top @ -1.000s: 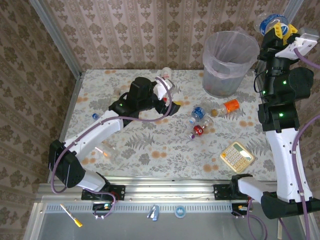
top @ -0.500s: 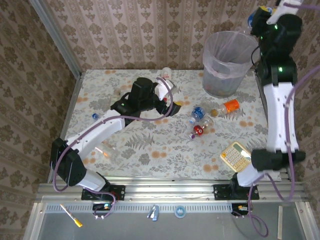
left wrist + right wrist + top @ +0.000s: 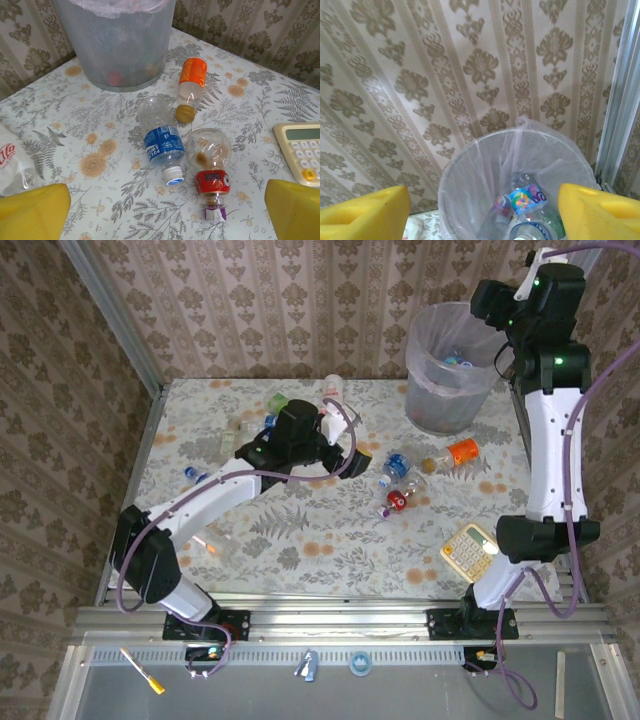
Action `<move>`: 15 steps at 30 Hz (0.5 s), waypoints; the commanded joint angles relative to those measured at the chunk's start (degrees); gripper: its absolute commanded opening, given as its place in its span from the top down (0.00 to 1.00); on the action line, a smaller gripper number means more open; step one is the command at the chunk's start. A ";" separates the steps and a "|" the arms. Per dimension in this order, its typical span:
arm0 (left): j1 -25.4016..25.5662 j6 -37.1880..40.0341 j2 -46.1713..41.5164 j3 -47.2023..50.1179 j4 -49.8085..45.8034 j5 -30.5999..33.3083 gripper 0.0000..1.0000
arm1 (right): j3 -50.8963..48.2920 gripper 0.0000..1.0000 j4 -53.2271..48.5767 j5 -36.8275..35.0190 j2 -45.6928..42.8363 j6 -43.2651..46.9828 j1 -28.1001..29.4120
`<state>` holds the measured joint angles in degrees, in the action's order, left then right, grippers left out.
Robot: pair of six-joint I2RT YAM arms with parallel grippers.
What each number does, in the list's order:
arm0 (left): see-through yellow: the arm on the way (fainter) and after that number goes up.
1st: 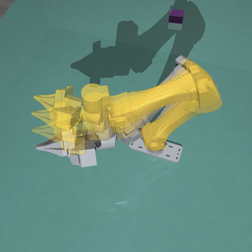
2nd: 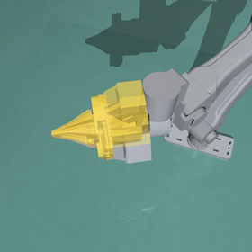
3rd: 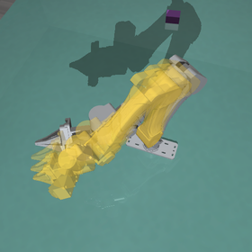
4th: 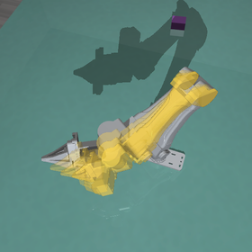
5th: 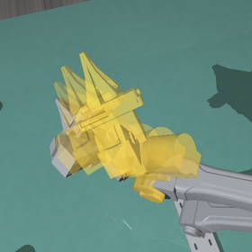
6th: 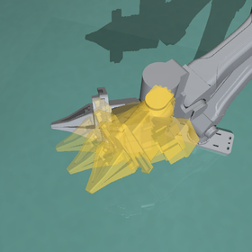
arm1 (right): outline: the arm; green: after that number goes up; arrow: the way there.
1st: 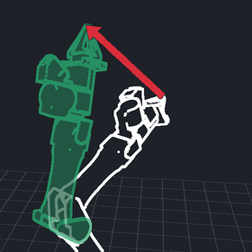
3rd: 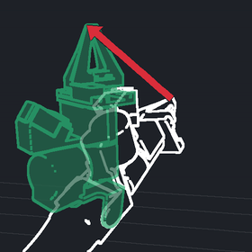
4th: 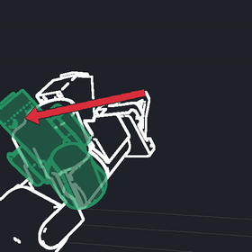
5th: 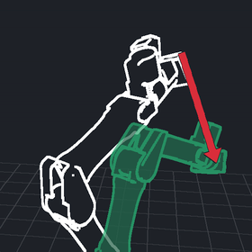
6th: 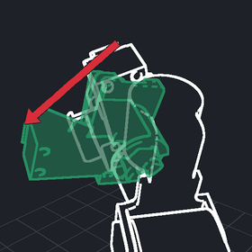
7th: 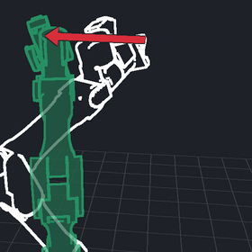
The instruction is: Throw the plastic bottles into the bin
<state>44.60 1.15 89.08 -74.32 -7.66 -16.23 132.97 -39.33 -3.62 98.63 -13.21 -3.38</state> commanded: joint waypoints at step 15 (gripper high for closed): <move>2.75 -1.39 8.83 -6.62 -6.79 -8.28 0.01 | 2.65 0.11 -5.22 8.62 -2.78 1.70 -0.14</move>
<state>46.46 -0.05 96.71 -77.97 -10.70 -22.00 134.17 -42.83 2.48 97.12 -12.16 -3.38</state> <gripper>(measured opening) 0.991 0.888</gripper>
